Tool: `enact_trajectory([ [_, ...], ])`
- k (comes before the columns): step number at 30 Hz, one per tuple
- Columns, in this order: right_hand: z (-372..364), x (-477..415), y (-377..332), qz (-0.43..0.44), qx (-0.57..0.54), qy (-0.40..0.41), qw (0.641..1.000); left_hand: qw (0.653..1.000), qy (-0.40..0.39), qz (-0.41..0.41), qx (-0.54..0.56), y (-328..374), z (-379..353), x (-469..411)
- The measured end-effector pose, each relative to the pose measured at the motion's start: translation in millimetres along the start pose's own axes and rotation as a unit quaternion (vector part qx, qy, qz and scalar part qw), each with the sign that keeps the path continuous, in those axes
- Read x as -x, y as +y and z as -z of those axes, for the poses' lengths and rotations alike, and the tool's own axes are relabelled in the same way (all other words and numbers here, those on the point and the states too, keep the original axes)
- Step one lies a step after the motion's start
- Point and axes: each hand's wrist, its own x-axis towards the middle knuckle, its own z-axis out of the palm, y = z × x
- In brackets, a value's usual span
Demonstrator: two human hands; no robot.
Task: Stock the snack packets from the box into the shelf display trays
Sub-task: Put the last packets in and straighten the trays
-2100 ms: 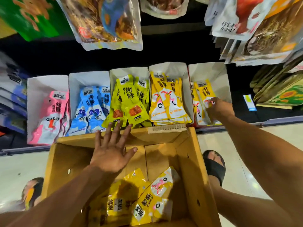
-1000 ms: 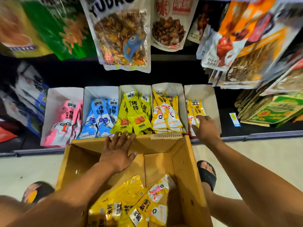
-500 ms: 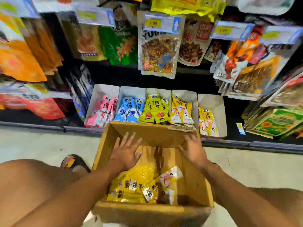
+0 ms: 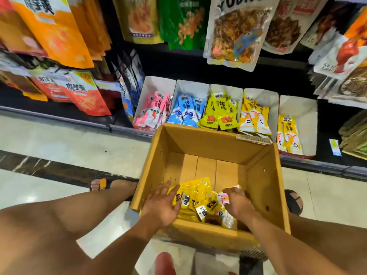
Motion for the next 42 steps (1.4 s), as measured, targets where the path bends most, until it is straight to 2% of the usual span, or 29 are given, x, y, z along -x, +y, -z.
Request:
enact_trajectory([
  [4,-18.0,-21.5,-3.4,0.006,0.007,-0.073,0.997,1.0,-0.003,0.001,0.008,-1.3,-0.1,-4.2],
  [8,-29.7,-42.6,-15.2,0.048,0.024,-0.148,0.988,1.0,-0.007,-0.007,0.005,-2.8,-1.5,-9.1],
  [10,-33.6,-54.7,-20.6,0.052,0.019,-0.165,0.985,1.0,-0.012,-0.002,0.004,-2.5,-2.6,-10.5],
  [21,-57.4,-96.9,-27.1,0.094,0.08,-0.162,0.979,1.0,-0.007,0.021,-0.003,-1.8,-5.9,-13.8],
  [27,-54.0,-93.1,-29.8,0.094,0.234,-0.109,0.962,1.0,0.002,0.026,-0.003,-2.9,-6.1,-11.9],
  [29,-40.6,-90.2,-28.4,0.107,0.241,-0.089,0.961,1.0,0.002,0.025,-0.001,-4.2,-6.8,-11.7],
  [33,-3.1,-81.6,-25.9,0.101,0.149,-0.067,0.981,1.0,-0.002,0.013,-0.009,-5.7,-6.5,-10.6],
  [37,30.2,-75.9,-23.0,0.102,-0.007,0.012,0.995,1.0,-0.009,0.006,0.0,-4.2,-1.6,-8.0],
  [40,52.5,-75.2,-32.4,0.112,-0.155,0.068,0.979,0.999,-0.007,0.008,0.049,-3.6,3.1,-5.8],
  [42,68.8,-70.6,-46.2,0.097,-0.26,0.088,0.957,0.995,-0.002,0.026,0.096,-4.5,5.4,-7.6],
])
